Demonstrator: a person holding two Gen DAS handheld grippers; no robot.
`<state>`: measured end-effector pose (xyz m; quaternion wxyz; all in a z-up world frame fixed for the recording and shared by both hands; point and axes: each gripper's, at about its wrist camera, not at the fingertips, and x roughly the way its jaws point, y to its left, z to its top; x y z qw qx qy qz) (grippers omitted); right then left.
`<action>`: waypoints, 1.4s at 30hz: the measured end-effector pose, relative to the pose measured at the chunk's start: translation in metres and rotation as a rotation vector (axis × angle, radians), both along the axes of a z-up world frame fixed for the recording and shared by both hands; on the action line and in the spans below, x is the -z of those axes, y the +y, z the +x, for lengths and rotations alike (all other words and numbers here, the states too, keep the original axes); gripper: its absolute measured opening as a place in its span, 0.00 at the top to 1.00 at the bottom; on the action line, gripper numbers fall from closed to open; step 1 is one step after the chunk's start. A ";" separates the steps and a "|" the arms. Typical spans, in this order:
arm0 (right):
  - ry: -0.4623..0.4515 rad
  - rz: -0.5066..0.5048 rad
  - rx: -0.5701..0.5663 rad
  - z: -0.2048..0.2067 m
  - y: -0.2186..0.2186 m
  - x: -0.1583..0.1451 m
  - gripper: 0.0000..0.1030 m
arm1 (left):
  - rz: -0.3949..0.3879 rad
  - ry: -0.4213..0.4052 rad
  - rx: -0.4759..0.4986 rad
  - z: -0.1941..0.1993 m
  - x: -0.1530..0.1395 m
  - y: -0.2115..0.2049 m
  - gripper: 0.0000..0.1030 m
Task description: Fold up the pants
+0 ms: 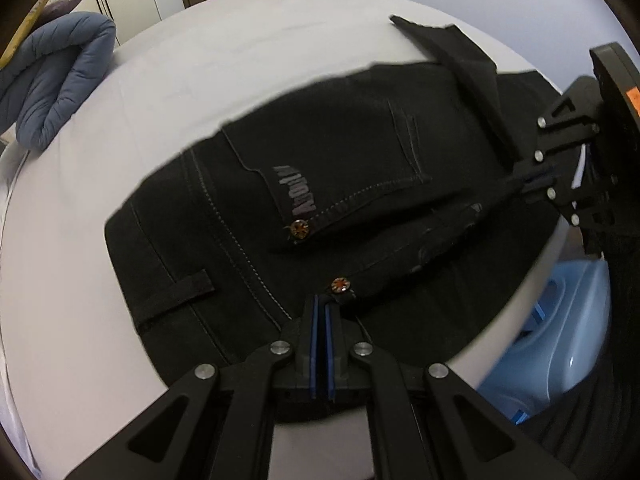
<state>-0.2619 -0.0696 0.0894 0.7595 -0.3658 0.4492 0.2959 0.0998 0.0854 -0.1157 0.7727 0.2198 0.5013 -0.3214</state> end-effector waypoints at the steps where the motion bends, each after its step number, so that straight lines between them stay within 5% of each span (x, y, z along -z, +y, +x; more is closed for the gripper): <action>1: -0.011 -0.013 -0.007 -0.007 0.003 0.001 0.98 | -0.003 -0.001 0.000 -0.006 0.002 0.001 0.98; 16: -0.070 -0.121 -0.082 -0.066 0.041 0.012 0.98 | 0.011 0.003 0.056 -0.021 0.005 -0.001 0.98; 24: -0.058 -0.116 -0.060 -0.055 0.030 0.030 0.97 | 0.008 0.033 0.032 -0.012 0.024 -0.006 0.93; 27: -0.050 -0.082 -0.022 -0.051 0.026 0.033 0.97 | 0.006 0.040 0.009 -0.010 0.019 -0.006 0.87; 29: -0.045 -0.069 -0.001 -0.050 0.024 0.034 0.97 | 0.049 0.008 -0.021 -0.011 0.011 -0.006 0.56; 32: -0.054 -0.067 0.020 -0.048 0.025 0.036 0.97 | 0.046 -0.034 -0.036 -0.014 -0.011 -0.002 0.40; 38: -0.064 -0.059 0.058 -0.044 0.026 0.040 0.96 | -0.088 -0.075 -0.102 -0.004 -0.055 -0.017 0.36; 42: -0.048 -0.023 0.123 -0.038 0.025 0.039 0.96 | -0.140 -0.038 -0.095 0.006 -0.039 -0.065 0.36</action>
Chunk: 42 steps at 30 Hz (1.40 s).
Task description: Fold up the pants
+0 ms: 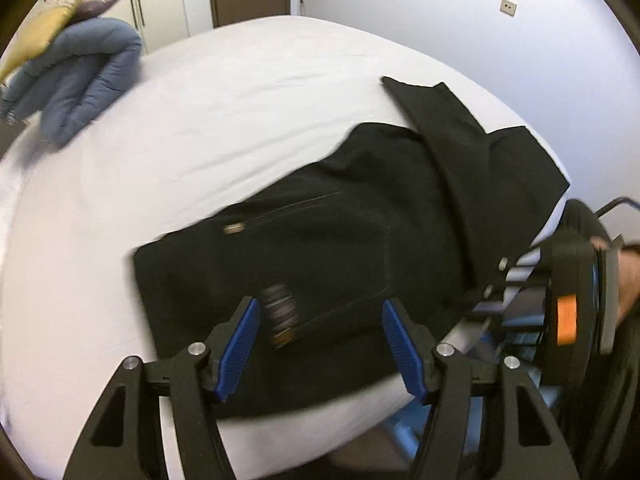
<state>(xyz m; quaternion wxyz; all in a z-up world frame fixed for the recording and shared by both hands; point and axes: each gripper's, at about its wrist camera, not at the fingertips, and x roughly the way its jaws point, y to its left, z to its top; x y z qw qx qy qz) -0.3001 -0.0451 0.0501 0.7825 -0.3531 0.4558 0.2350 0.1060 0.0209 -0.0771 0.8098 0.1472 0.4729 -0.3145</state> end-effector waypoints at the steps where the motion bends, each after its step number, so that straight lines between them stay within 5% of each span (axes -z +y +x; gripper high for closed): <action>1: 0.005 0.024 0.025 0.002 -0.002 0.000 0.96 | 0.004 0.016 0.006 0.003 0.011 -0.013 0.36; 6: 0.042 0.197 0.143 0.007 -0.027 -0.016 0.92 | 0.032 0.154 -0.083 0.021 0.085 -0.040 0.38; 10: 0.117 0.373 0.242 0.013 -0.065 -0.044 0.90 | 0.055 0.113 -0.086 0.015 0.085 -0.051 0.34; 13: 0.157 0.493 0.413 0.044 -0.116 -0.064 0.90 | 0.073 0.108 -0.094 0.014 0.078 -0.056 0.34; 16: 0.147 0.586 0.624 0.097 -0.186 -0.080 0.90 | 0.007 0.073 -0.138 0.014 0.062 -0.060 0.35; 18: 0.124 0.610 0.742 0.138 -0.230 -0.086 0.80 | -0.069 0.081 -0.168 0.019 0.054 -0.065 0.35; 20: 0.114 0.641 0.822 0.170 -0.260 -0.089 0.33 | -0.108 0.115 -0.178 0.026 0.058 -0.074 0.35; 23: 0.096 0.708 0.953 0.224 -0.302 -0.089 0.25 | -0.093 0.176 -0.184 0.032 0.082 -0.083 0.36; 32: 0.149 0.376 1.107 0.367 -0.302 -0.055 0.25 | -0.120 0.169 -0.222 0.030 0.088 -0.076 0.35; 39: 0.225 0.166 1.226 0.424 -0.305 -0.003 0.25 | -0.121 0.163 -0.231 0.031 0.088 -0.080 0.35; 42: 0.238 0.181 1.255 0.432 -0.310 0.008 0.25 | -0.125 0.161 -0.235 0.029 0.086 -0.076 0.35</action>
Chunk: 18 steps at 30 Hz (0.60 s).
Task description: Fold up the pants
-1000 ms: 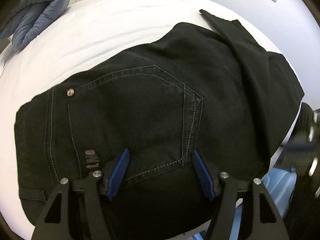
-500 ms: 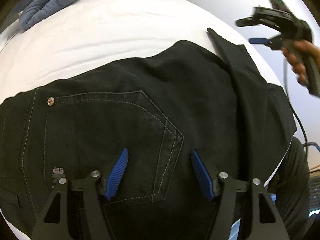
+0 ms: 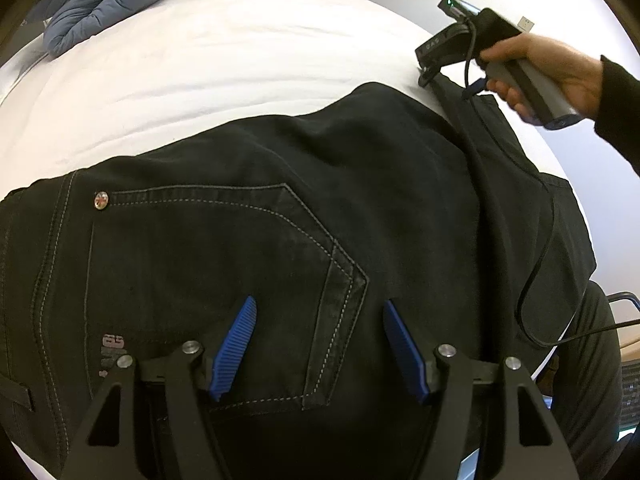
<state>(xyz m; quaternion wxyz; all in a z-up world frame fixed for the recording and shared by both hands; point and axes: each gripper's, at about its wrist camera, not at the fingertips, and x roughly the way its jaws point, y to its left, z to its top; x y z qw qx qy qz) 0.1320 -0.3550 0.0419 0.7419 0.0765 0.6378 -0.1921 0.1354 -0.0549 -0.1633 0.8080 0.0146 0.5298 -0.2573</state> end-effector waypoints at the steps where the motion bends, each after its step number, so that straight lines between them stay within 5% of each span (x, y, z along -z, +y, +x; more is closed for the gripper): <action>1: -0.014 0.017 0.018 0.002 -0.003 0.001 0.25 | -0.002 0.000 0.000 0.000 0.000 0.001 0.35; 4: -0.043 0.048 -0.003 0.012 -0.003 0.001 0.35 | -0.003 -0.001 0.001 0.000 -0.003 0.004 0.35; 6: -0.066 0.069 -0.036 0.019 -0.002 -0.003 0.57 | 0.000 -0.001 0.000 0.000 -0.003 0.003 0.35; 7: -0.073 0.069 -0.048 0.022 -0.001 -0.005 0.78 | 0.001 0.000 -0.002 0.001 -0.003 0.003 0.35; 8: -0.085 0.090 -0.058 0.025 -0.002 -0.007 0.89 | 0.003 0.000 -0.004 0.001 -0.002 0.002 0.35; 14: -0.233 0.171 -0.055 0.020 -0.022 -0.041 0.95 | 0.014 0.004 -0.002 0.002 -0.002 0.001 0.35; 18: -0.423 0.242 0.024 -0.032 -0.066 -0.084 0.95 | 0.017 0.008 -0.007 0.004 -0.002 -0.002 0.34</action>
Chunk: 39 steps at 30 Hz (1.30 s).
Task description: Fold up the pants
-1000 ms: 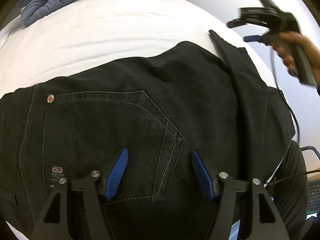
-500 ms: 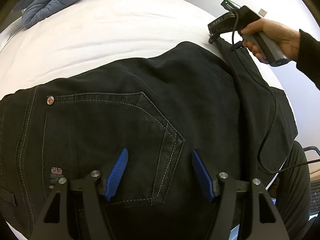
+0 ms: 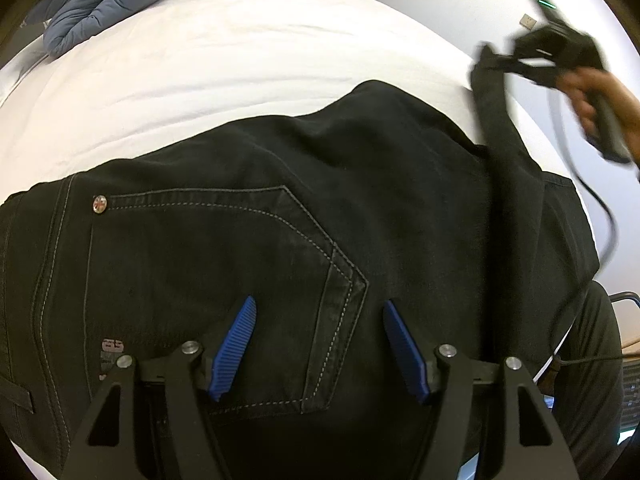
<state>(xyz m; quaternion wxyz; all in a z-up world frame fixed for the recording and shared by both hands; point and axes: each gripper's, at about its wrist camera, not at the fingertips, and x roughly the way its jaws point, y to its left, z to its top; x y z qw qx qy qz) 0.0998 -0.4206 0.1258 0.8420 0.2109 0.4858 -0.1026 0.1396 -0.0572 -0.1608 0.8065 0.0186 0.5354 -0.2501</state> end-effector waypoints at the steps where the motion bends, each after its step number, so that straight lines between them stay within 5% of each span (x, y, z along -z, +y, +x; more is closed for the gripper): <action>1: -0.037 0.017 0.025 -0.024 -0.011 -0.006 0.95 | 0.001 0.001 -0.001 0.001 0.000 -0.001 0.34; 7: -0.216 0.130 0.269 -0.170 -0.071 -0.027 0.95 | 0.030 0.001 0.011 0.004 0.001 -0.011 0.28; 12: -0.230 0.241 0.492 -0.247 -0.085 0.025 0.95 | 0.073 0.005 0.021 0.006 0.003 -0.029 0.15; 18: -0.196 0.400 0.644 -0.264 -0.087 0.092 0.95 | 0.117 0.021 0.022 0.010 0.004 -0.048 0.07; 25: -0.247 0.436 0.693 -0.257 -0.095 0.101 0.99 | 0.139 0.041 0.014 0.021 0.006 -0.065 0.06; 35: -0.192 0.473 0.677 -0.258 -0.119 0.130 0.98 | 0.160 0.049 0.021 0.018 0.004 -0.077 0.05; 39: -0.156 0.430 0.649 -0.303 -0.144 0.132 0.97 | 0.165 0.055 0.015 0.018 0.004 -0.079 0.05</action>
